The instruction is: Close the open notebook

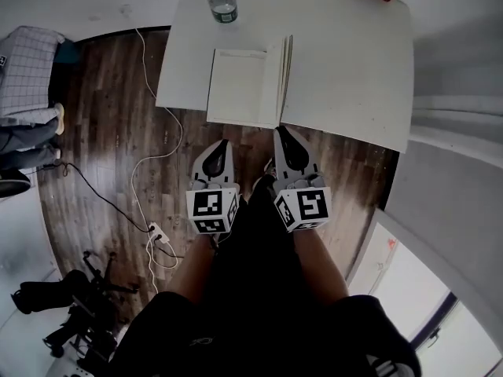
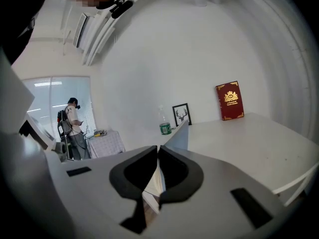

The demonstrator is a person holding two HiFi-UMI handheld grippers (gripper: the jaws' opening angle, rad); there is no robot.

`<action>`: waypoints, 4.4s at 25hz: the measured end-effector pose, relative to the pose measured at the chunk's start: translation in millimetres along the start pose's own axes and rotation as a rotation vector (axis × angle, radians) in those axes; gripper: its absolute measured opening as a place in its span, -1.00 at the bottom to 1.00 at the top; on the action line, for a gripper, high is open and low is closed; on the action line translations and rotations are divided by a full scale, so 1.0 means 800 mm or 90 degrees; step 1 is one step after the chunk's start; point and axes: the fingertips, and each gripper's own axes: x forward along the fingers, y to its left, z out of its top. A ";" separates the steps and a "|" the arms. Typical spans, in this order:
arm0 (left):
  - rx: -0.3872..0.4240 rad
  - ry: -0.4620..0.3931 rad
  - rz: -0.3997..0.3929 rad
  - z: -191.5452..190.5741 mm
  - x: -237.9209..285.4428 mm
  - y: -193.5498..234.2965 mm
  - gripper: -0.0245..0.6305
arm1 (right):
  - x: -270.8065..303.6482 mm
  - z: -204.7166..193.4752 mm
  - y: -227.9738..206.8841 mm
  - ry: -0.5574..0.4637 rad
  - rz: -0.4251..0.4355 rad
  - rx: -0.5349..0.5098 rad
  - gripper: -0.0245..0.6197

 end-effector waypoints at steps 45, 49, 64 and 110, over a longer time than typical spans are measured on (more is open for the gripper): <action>-0.208 -0.052 0.179 -0.055 -0.045 0.135 -0.92 | 0.117 -0.070 0.127 0.168 0.234 -0.226 -0.81; -0.218 -0.060 0.182 -0.057 -0.044 0.140 -0.92 | 0.128 -0.085 0.133 0.196 0.246 -0.240 -0.81; -0.228 -0.054 0.200 -0.065 -0.055 0.165 -0.92 | 0.157 -0.144 0.147 0.300 0.279 -0.306 -0.81; -0.007 -0.186 -0.114 0.088 -0.142 0.004 -0.92 | -0.058 0.086 0.149 -0.057 -0.009 -0.182 -0.84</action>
